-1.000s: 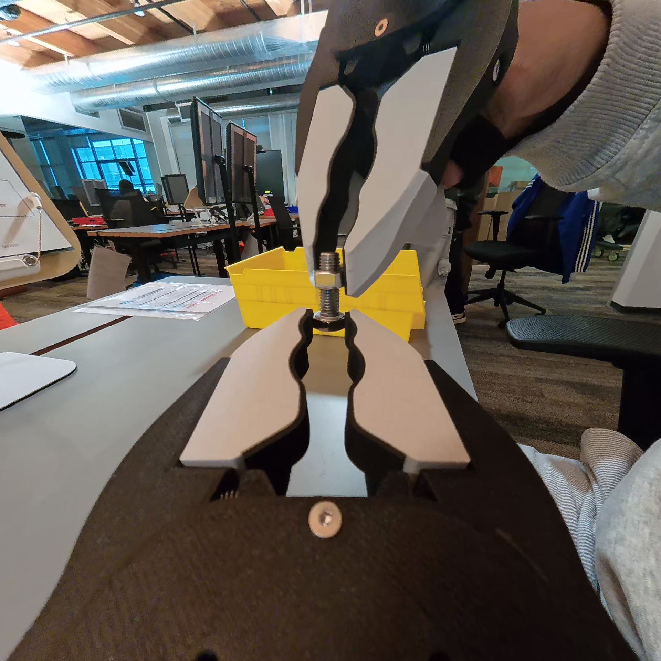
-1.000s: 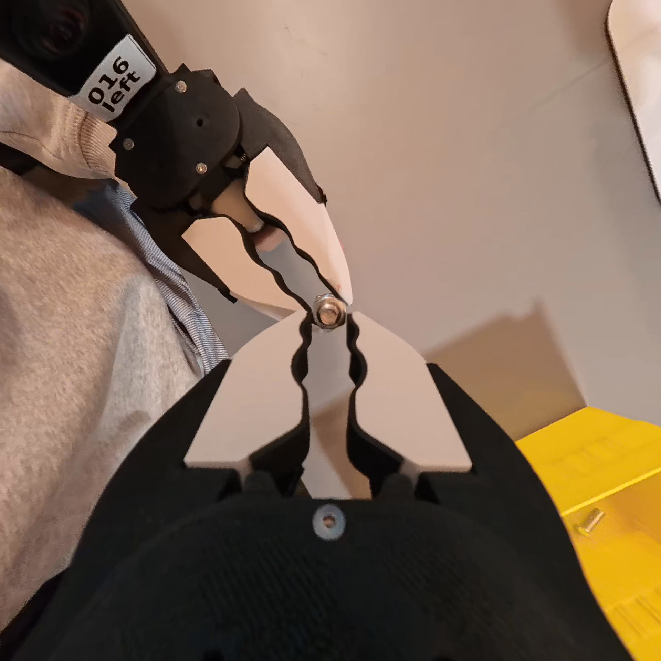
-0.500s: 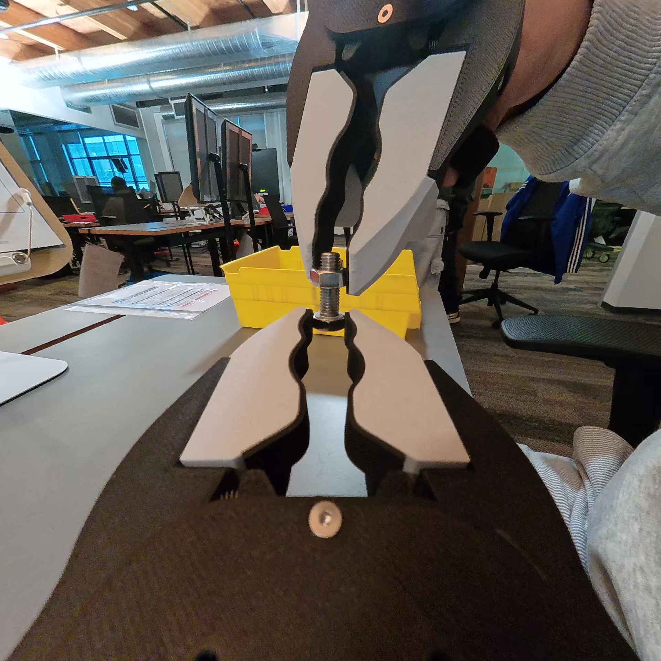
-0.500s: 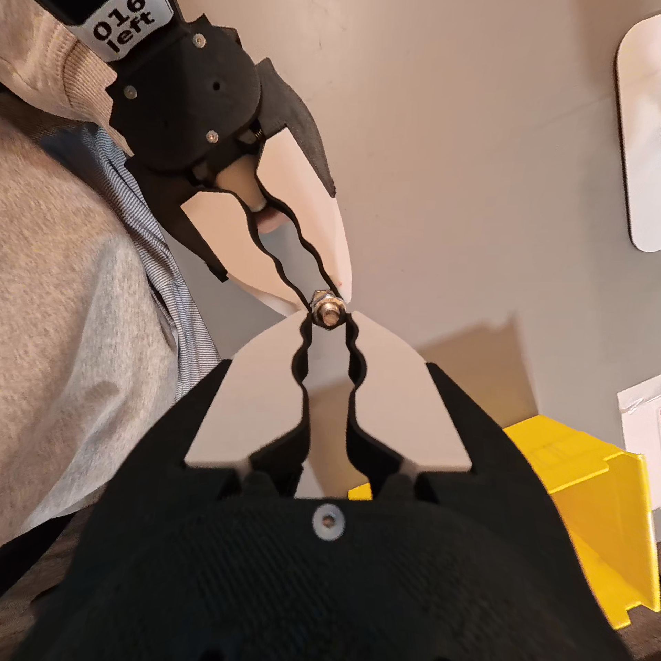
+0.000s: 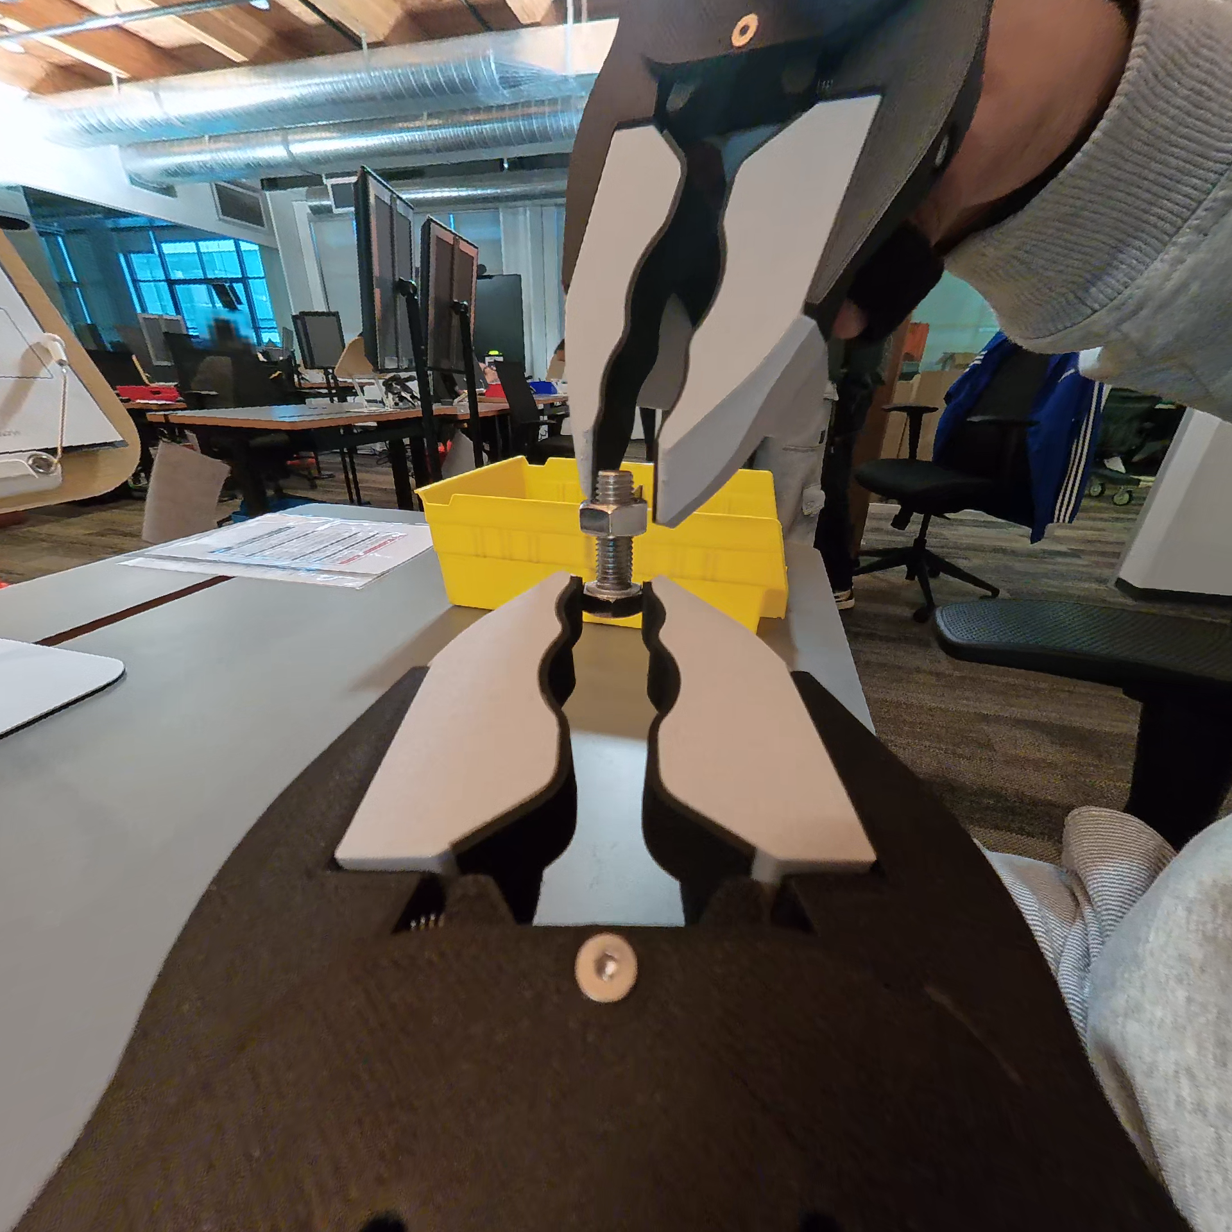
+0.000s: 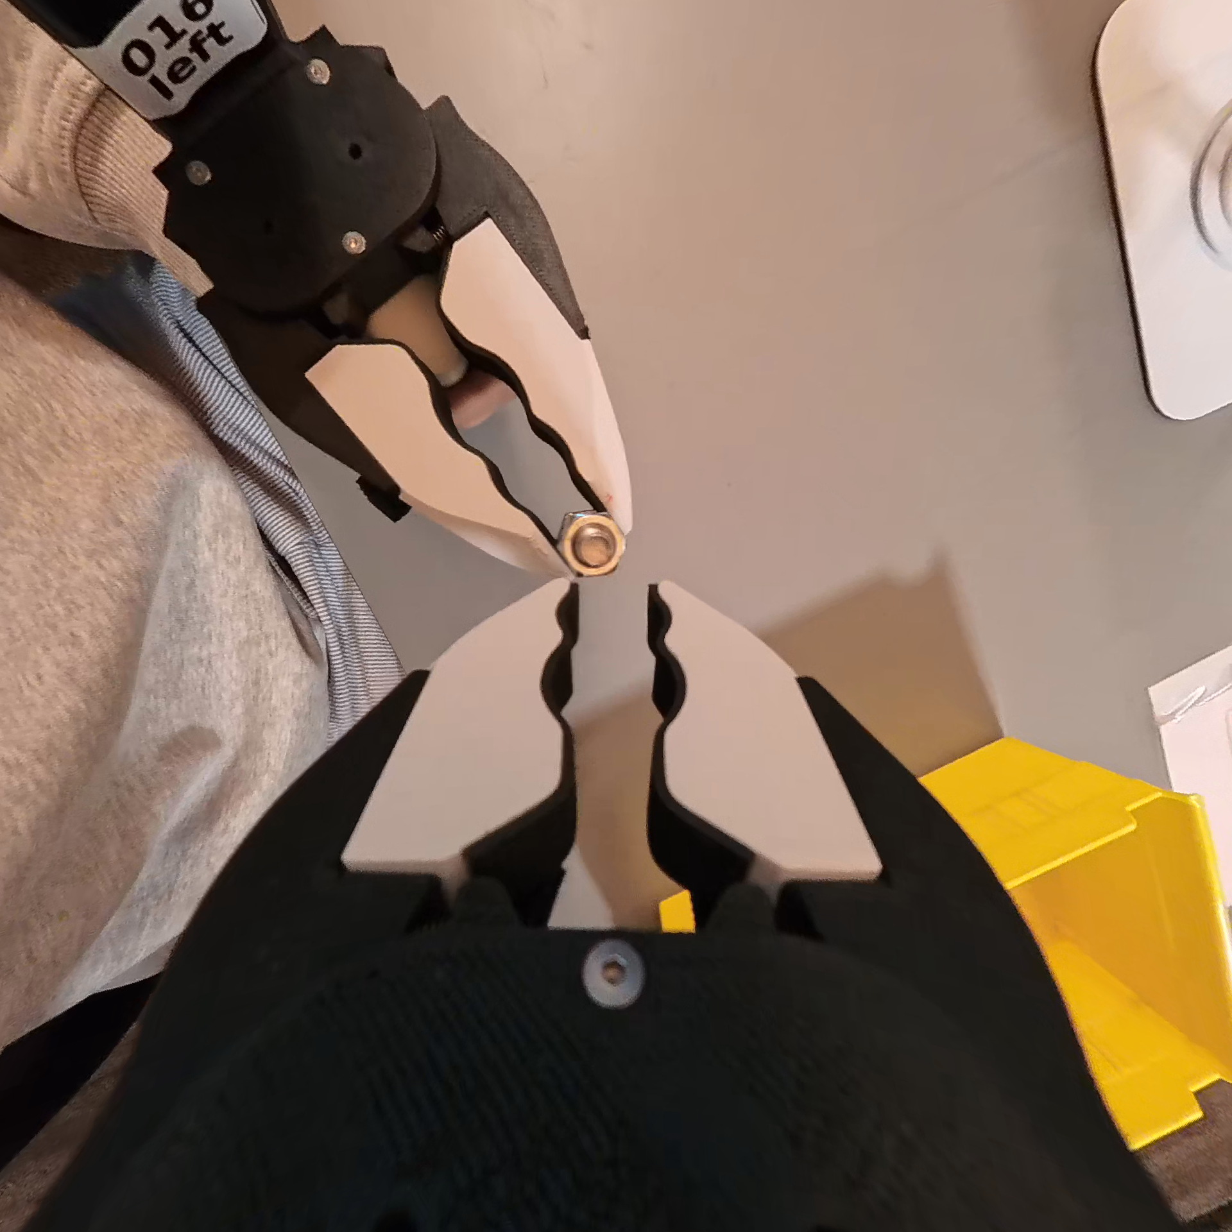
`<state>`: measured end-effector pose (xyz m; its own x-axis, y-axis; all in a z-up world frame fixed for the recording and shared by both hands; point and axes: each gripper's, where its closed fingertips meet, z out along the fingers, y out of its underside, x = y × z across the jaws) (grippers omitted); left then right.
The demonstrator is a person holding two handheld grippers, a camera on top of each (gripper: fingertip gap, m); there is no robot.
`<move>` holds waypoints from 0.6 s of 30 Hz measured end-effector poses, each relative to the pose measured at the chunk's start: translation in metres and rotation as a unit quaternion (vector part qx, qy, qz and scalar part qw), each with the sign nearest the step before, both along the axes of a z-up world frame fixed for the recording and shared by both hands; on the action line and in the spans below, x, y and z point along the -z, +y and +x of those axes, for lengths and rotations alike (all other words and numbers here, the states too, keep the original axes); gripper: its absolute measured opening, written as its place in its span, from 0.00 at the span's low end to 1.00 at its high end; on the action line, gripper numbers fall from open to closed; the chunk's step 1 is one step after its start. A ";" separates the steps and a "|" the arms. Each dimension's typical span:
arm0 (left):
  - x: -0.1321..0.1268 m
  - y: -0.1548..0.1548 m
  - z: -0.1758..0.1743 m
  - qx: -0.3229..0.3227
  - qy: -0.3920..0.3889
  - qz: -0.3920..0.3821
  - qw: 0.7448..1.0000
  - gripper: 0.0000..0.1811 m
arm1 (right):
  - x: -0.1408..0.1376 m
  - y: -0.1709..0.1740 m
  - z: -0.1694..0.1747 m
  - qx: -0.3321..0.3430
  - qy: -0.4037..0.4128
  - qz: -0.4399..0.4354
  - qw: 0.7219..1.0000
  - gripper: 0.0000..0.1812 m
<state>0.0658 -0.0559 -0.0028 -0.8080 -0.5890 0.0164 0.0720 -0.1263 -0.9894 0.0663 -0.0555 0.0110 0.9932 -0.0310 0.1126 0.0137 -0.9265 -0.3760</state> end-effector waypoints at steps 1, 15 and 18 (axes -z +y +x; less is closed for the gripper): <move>0.000 0.000 0.000 0.000 0.002 0.000 1.000 0.10 | 0.000 0.001 -0.001 -0.001 0.002 0.003 1.000 0.12; -0.001 0.002 0.001 0.000 0.007 -0.010 1.000 0.10 | 0.004 0.005 0.005 0.030 0.008 0.009 0.999 0.18; -0.001 0.003 0.003 0.003 0.018 -0.021 1.000 0.10 | 0.004 -0.002 0.015 0.039 -0.013 0.000 0.999 0.16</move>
<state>0.0684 -0.0525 -0.0015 -0.8095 -0.5829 0.0705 0.0352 -0.1680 -0.9852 0.0818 -0.0571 0.0070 0.9845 -0.1089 0.1374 -0.0497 -0.9249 -0.3770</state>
